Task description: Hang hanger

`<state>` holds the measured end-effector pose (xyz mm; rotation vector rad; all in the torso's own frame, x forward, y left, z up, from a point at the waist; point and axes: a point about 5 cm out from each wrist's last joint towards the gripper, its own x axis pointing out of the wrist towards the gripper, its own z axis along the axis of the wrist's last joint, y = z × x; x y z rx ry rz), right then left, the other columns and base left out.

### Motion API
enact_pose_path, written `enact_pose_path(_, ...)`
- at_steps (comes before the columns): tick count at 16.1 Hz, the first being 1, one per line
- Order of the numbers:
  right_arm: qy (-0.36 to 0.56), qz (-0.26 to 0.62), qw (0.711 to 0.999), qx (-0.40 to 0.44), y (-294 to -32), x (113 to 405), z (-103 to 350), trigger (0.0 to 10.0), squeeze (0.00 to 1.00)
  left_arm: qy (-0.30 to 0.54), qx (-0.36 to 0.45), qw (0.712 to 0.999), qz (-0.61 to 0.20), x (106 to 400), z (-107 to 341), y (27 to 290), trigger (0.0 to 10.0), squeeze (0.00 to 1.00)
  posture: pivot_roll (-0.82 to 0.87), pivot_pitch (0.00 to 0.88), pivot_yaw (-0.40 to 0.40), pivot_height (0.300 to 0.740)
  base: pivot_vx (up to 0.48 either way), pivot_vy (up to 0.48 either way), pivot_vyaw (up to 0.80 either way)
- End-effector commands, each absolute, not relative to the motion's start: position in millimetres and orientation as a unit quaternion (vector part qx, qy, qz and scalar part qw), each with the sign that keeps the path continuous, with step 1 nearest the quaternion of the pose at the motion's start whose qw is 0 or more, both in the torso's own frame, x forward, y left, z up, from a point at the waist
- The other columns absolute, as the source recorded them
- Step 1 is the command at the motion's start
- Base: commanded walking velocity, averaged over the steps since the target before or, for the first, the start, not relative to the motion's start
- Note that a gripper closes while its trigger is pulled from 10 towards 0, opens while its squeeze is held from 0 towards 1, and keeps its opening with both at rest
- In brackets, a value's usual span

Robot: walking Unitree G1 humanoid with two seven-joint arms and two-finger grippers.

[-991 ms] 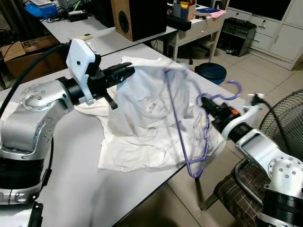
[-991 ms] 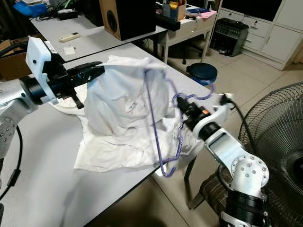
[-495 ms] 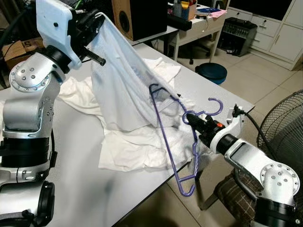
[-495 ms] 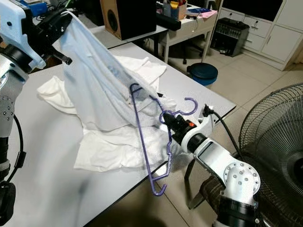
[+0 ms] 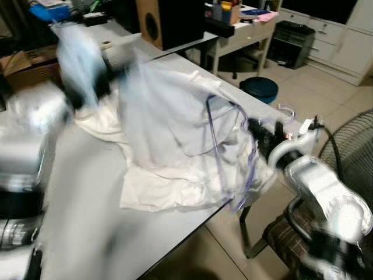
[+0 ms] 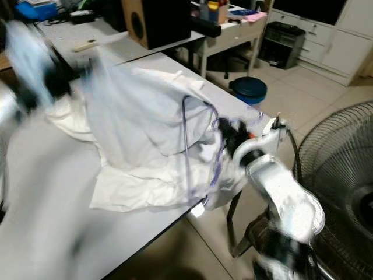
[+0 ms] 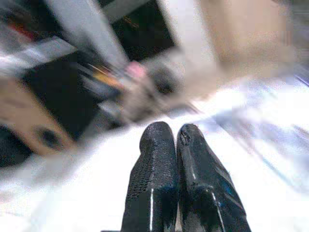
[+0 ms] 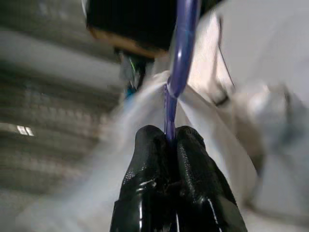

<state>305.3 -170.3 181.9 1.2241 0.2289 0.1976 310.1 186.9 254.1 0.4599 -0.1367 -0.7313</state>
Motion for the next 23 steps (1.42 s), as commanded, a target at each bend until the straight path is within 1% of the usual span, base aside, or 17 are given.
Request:
enact_pose_path(1,0.081,0.077,0.784,0.611,-173,316,189,10.0,0.0,-0.049,0.236,0.888,-0.392,304,246,176,0.0,0.0,0.02,0.0,0.046,0.74,0.0,0.0,0.0)
enact_pose_path(2,0.074,0.08,0.757,0.644,-169,327,194,10.0,0.0,-0.041,0.232,0.882,-0.409,301,236,167,0.0,0.0,0.02,0.0,0.046,0.74,0.0,0.0,0.0)
enact_pose_path(3,0.076,0.081,0.747,0.656,-163,335,196,10.0,0.0,-0.037,0.224,0.877,-0.424,298,232,159,0.0,0.0,0.02,0.0,0.046,0.74,0.0,0.0,0.0)
enact_pose_path(4,0.079,0.084,0.748,0.654,-158,339,198,10.0,0.0,-0.034,0.217,0.873,-0.435,296,230,154,0.0,0.0,0.02,0.0,0.046,0.74,0.0,0.0,0.0)
enact_pose_path(5,0.082,0.093,0.758,0.64,-150,347,200,10.0,0.0,-0.029,0.204,0.867,-0.453,292,229,148,0.0,0.0,0.02,0.0,0.043,0.74,0.0,0.0,0.0)
enact_pose_path(6,0.086,0.096,0.779,0.614,-141,357,200,10.0,0.0,-0.034,0.164,0.865,-0.473,287,233,140,0.0,0.0,0.02,0.0,0.043,0.74,0.0,0.0,0.0)
enact_pose_path(7,0.087,0.09,0.787,0.605,-137,364,198,10.0,0.0,-0.037,0.137,0.86,-0.49,284,237,134,0.0,0.0,0.03,0.0,0.041,0.74,0.0,0.0,0.0)
enact_pose_path(8,0.086,0.087,0.781,0.612,-134,368,198,10.0,0.0,-0.034,0.117,0.854,-0.506,281,238,130,0.0,0.0,0.03,0.0,0.041,0.74,0.0,0.0,0.0)
enact_pose_path(9,0.083,0.081,0.788,0.604,-131,373,198,10.0,0.0,-0.027,0.094,0.844,-0.527,276,239,123,0.0,0.0,0.03,0.0,0.039,0.74,0.0,0.0,0.0)
enact_pose_path(11,0.075,0.065,0.783,0.613,-126,382,201,10.0,0.0,-0.003,0.082,0.827,-0.556,270,233,114,0.0,0.0,0.04,0.0,0.039,0.74,0.0,0.0,0.0)
enact_pose_path(13,0.064,0.058,0.787,0.611,-123,388,203,10.0,0.0,0.003,0.07,0.827,-0.558,270,231,107,0.0,0.0,0.04,0.0,0.036,0.74,0.0,0.0,0.0)
enact_pose_path(15,0.054,0.046,0.786,0.614,-120,394,203,10.0,0.0,0.005,0.042,0.818,-0.574,268,234,100,0.0,0.0,0.04,0.0,0.033,0.74,0.0,0.0,0.0)
enact_pose_path(16,0.05,0.042,0.787,0.613,-118,398,203,10.0,0.0,0.001,0.024,0.817,-0.576,268,239,97,0.0,0.0,0.06,0.0,0.02,0.74,0.0,0.0,0.0)
enact_pose_path(17,0.049,0.044,0.803,0.592,-110,399,202,10.0,0.0,-0.017,-0.012,0.816,-0.577,269,250,90,0.0,0.0,0.06,0.0,0.015,0.74,0.0,0.0,0.0)
enact_pose_path(19,0.055,0.046,0.81,0.581,-102,399,199,10.0,0.0,-0.033,-0.044,0.805,-0.591,267,259,82,0.0,0.0,0.07,0.0,0.014,0.74,0.0,0.0,0.0)
enact_pose_path(20,0.057,0.053,0.821,0.565,-93,399,197,10.0,0.0,-0.045,-0.073,0.795,-0.6,265,268,76,0.0,0.0,0.07,0.0,0.014,0.74,0.0,0.0,0.0)
enact_pose_path(23,0.057,0.057,0.817,0.57,-85,399,197,10.0,0.0,-0.052,-0.116,0.79,-0.6,268,277,76,0.0,0.0,0.07,0.0,0.025,0.74,0.0,0.0,0.0)
